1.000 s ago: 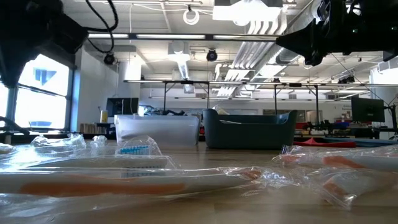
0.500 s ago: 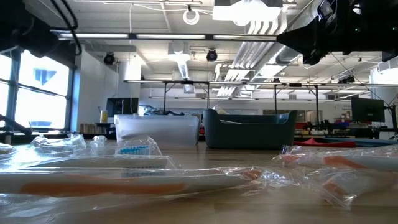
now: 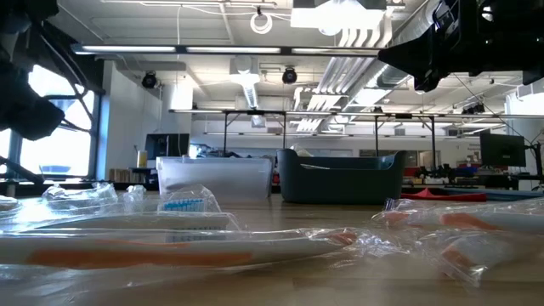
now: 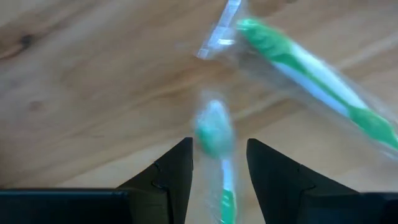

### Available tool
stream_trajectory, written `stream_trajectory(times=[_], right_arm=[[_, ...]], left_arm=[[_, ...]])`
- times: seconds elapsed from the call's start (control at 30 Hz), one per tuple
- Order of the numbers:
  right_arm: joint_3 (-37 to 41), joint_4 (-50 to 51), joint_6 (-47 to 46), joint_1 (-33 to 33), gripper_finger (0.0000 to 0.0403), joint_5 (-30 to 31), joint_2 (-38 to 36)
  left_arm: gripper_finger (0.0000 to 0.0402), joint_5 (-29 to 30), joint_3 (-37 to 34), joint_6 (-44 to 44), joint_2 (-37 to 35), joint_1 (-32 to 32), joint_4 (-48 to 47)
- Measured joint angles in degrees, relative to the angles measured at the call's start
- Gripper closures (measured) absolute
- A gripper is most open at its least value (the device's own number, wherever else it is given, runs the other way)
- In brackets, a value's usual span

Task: Pick & Place Toothbrushes
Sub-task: Put the green toothbrush into the green bin

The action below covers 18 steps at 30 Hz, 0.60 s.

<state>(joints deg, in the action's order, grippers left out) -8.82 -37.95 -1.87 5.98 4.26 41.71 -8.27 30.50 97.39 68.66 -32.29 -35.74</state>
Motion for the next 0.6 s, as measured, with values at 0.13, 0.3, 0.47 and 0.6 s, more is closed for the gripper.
stream_trajectory(times=[0.13, 0.3, 0.47, 0.6], right_arm=[[0.0, 0.0, 0.0, 0.0, 0.0399, 0.1, 0.0], [0.0, 0.0, 0.0, 0.0, 0.0399, 0.1, 0.0], [0.0, 0.0, 0.0, 0.0, 0.0399, 0.1, 0.0], [0.0, 0.0, 0.1, 0.0, 0.0399, 0.1, 0.0]], left_arm=[[0.0254, -0.3, -1.3, 1.1, 0.0, 0.0, 0.1], [0.0254, -0.3, -1.6, 1.9, 0.0, 0.0, 0.3], [0.0254, -0.5, -1.7, 1.9, 0.0, 0.0, 0.8], [0.026, -1.0, -1.7, 1.9, 0.0, 0.0, 0.9]])
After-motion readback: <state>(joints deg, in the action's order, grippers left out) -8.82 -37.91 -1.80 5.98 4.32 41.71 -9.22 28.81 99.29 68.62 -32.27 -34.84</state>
